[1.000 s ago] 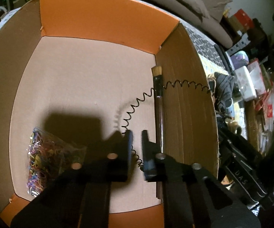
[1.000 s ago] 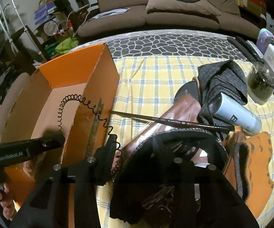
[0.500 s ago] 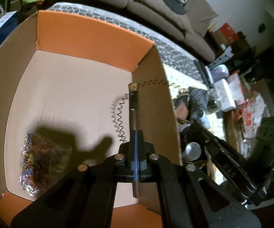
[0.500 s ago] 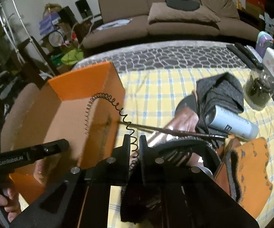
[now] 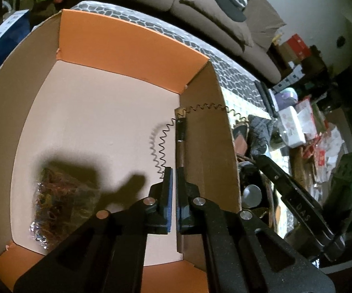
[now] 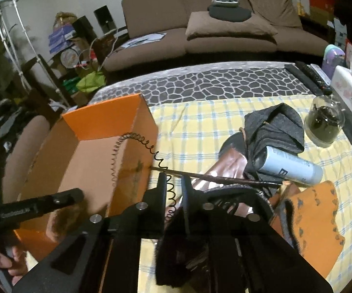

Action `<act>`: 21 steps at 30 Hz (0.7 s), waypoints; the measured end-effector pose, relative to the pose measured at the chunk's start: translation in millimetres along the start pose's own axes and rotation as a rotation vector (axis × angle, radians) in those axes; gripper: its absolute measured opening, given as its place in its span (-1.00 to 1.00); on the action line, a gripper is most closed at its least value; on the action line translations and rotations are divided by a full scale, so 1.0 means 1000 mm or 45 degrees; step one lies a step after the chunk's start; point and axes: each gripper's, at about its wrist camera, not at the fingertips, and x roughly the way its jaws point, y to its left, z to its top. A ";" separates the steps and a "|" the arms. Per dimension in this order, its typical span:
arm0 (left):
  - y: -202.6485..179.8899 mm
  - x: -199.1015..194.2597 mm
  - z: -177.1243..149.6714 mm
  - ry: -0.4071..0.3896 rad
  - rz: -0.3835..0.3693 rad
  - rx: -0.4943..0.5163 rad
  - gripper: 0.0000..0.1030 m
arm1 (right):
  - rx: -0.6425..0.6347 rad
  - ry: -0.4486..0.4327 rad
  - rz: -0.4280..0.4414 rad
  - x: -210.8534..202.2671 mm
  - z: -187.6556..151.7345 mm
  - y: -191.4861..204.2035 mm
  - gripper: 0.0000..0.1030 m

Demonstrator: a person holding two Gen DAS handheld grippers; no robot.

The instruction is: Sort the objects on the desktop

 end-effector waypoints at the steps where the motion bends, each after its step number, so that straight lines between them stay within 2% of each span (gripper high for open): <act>1: 0.000 0.000 0.001 -0.001 0.012 -0.003 -0.70 | -0.004 -0.006 -0.012 0.002 0.000 0.000 -0.42; 2: 0.001 0.001 0.003 -0.003 0.025 -0.005 -0.39 | -0.007 -0.007 -0.020 0.004 0.000 -0.001 -0.34; 3: 0.001 0.000 0.005 -0.013 0.047 -0.003 -0.19 | -0.011 -0.005 -0.028 0.006 0.000 -0.001 -0.23; 6: -0.004 -0.001 0.011 -0.031 0.136 0.028 -0.16 | -0.030 -0.010 -0.079 0.014 -0.001 0.000 -0.15; 8: -0.007 0.001 0.016 -0.036 0.152 0.030 -0.14 | -0.045 -0.006 -0.122 0.018 -0.002 -0.001 -0.08; 13: -0.016 0.015 0.021 0.008 0.177 0.073 -0.14 | -0.061 0.008 -0.074 0.028 0.000 0.001 -0.07; 14: -0.016 0.018 0.020 0.016 0.173 0.072 -0.14 | -0.070 0.015 -0.072 0.030 0.001 0.002 -0.13; 15: -0.017 0.020 0.020 0.025 0.168 0.072 -0.15 | -0.081 0.025 -0.065 0.033 0.001 0.004 -0.46; 16: -0.018 0.021 0.019 0.030 0.170 0.077 -0.15 | -0.088 0.045 -0.043 0.038 0.002 0.005 -0.90; 17: -0.019 0.022 0.019 0.030 0.174 0.084 -0.15 | -0.088 0.053 -0.025 0.040 0.002 0.005 -0.84; 21: -0.016 0.020 0.019 0.010 0.157 0.069 -0.14 | -0.100 0.007 0.038 0.032 0.002 0.010 -0.89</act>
